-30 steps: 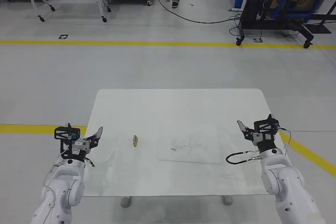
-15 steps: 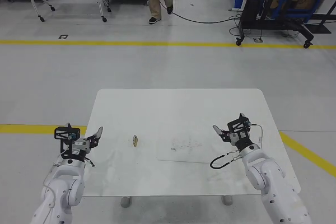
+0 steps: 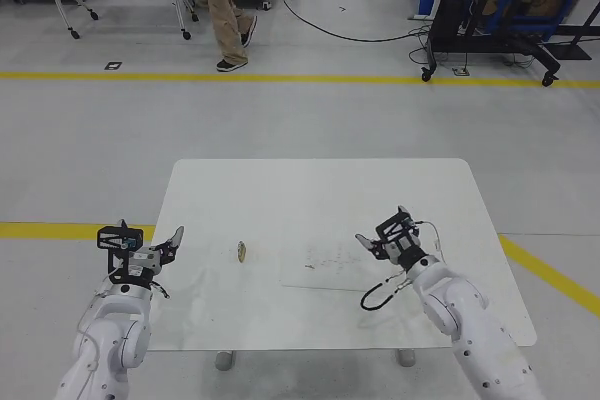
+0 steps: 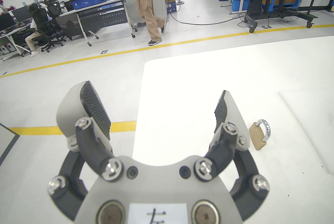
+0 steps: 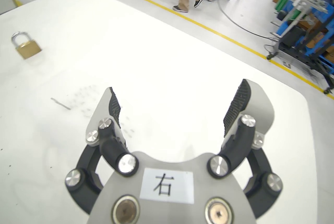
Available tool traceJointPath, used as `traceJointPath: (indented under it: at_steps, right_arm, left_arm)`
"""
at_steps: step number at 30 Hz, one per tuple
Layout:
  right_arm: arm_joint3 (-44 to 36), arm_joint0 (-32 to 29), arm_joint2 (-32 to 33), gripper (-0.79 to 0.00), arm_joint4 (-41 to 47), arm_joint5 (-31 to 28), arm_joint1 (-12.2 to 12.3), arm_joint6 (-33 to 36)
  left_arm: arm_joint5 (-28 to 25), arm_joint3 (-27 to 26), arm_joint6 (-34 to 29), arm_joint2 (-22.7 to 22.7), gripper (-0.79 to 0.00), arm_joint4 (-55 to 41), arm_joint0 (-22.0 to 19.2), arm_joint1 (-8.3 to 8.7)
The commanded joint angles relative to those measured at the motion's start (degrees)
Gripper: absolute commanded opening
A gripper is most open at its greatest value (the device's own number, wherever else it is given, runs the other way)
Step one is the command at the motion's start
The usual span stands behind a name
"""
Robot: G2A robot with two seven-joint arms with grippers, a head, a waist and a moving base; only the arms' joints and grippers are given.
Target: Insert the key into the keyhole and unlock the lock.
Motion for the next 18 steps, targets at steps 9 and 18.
traceJointPath:
  at_steps: [9,18]
  right_arm:
    - [9.75,12.14,-11.18,0.000,2.10,-11.95,-1.96,-4.28]
    - [19.67,19.31,-16.96,0.000,2.71,-30.81,-2.49,-3.75]
  left_arm:
    - [0.00,0.00,0.00,0.00,0.000,0.00,0.00,0.00]
    - [0.00,0.00,0.00,0.00,0.000,0.00,0.00,0.00]
